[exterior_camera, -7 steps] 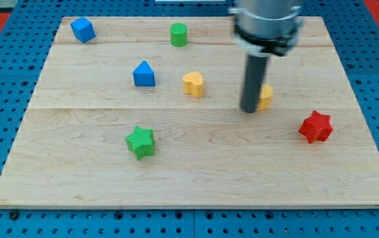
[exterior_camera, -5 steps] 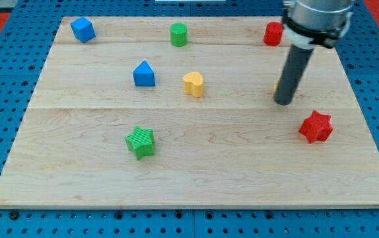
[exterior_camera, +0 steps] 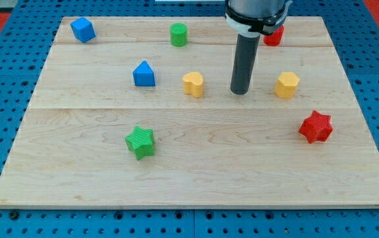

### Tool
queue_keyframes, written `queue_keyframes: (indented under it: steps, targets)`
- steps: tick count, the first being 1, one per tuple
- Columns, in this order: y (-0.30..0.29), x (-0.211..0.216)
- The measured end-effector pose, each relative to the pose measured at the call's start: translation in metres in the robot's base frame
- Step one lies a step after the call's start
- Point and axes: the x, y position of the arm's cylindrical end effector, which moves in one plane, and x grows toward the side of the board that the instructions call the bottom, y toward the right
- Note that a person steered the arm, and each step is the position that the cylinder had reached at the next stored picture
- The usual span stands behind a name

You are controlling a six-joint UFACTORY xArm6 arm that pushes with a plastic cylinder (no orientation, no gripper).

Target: Push the green star to the bottom left corner of the board

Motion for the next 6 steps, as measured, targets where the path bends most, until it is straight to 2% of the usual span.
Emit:
queue_keyframes:
  steps: [2,3,4,5,6]
  targets:
    - [0.0,-0.003]
    - [-0.018,-0.007]
    - [-0.012,0.011]
    - [-0.049,0.083]
    - [-0.108,0.104]
